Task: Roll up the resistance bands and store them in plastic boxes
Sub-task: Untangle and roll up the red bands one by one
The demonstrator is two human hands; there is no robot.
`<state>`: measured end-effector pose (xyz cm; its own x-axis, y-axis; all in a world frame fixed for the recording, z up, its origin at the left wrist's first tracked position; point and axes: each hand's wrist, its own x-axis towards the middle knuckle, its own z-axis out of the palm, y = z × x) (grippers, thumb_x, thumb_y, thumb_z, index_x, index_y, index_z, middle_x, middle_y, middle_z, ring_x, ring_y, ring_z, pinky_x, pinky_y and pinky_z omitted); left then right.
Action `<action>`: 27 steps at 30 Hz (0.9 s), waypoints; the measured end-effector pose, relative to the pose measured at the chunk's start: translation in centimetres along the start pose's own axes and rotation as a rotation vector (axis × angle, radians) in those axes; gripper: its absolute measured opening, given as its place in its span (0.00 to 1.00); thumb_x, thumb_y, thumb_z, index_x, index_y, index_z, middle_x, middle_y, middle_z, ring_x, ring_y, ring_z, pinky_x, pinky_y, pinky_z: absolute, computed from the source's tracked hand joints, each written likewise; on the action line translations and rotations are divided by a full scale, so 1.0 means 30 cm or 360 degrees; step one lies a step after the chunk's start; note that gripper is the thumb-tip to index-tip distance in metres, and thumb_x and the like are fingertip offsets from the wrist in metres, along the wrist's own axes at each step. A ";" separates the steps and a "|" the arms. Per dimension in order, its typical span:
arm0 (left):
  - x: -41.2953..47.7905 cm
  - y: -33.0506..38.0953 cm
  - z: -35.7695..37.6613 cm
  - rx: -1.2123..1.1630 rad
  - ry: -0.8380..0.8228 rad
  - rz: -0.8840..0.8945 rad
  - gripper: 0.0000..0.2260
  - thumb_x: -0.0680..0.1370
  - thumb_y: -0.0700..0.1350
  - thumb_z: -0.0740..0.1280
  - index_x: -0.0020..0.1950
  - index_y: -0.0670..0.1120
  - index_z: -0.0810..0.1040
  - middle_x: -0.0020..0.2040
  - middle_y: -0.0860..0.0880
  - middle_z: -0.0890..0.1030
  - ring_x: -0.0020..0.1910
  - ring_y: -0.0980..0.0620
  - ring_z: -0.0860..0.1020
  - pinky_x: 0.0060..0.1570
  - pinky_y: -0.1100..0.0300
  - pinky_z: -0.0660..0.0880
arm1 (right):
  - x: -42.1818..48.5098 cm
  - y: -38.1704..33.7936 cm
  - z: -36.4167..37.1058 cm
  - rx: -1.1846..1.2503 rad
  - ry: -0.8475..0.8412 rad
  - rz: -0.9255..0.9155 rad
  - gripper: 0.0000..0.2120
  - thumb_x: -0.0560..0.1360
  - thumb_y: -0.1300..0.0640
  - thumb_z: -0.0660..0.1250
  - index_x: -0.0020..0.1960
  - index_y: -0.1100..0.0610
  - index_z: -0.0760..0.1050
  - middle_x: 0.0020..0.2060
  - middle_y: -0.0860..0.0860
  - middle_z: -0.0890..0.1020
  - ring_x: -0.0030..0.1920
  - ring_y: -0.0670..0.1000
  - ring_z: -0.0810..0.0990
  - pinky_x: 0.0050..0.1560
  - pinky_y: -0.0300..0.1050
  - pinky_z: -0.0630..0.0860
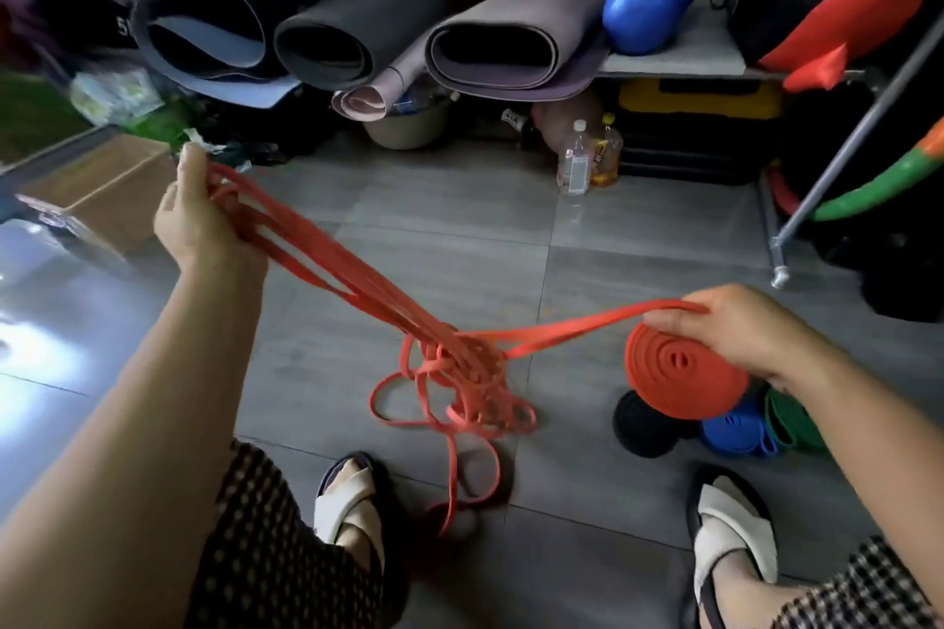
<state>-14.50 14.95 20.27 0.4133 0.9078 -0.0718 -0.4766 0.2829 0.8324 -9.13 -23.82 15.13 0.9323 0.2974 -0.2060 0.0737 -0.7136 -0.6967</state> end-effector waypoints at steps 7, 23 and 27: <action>0.136 -0.151 -0.275 0.1281 0.0384 0.0002 0.15 0.77 0.50 0.63 0.33 0.45 0.68 0.32 0.49 0.70 0.29 0.54 0.68 0.37 0.57 0.67 | 0.006 -0.072 -0.001 0.0244 0.0058 -0.0276 0.14 0.68 0.47 0.70 0.38 0.59 0.80 0.32 0.55 0.82 0.33 0.48 0.76 0.38 0.45 0.71; -0.393 -0.689 -0.235 0.2089 -0.2539 -0.0351 0.13 0.72 0.38 0.63 0.56 0.37 0.78 0.51 0.43 0.80 0.45 0.59 0.77 0.43 0.71 0.70 | -0.079 -0.187 0.013 0.0483 -0.0504 -0.0642 0.18 0.63 0.38 0.70 0.36 0.54 0.80 0.29 0.47 0.79 0.31 0.41 0.76 0.33 0.31 0.71; -0.419 -0.781 -0.280 0.2301 -0.2968 -0.0760 0.17 0.71 0.40 0.71 0.59 0.44 0.77 0.55 0.45 0.80 0.49 0.56 0.79 0.50 0.63 0.75 | -0.079 -0.124 -0.034 0.0539 -0.0403 -0.0591 0.24 0.53 0.28 0.70 0.35 0.46 0.81 0.29 0.47 0.80 0.30 0.39 0.76 0.32 0.30 0.72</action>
<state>-15.04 -0.49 -2.96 0.6439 -0.4669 -0.6061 0.0954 -0.7371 0.6691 -11.27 -22.54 18.91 0.7482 0.6625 -0.0346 0.2236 -0.3009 -0.9271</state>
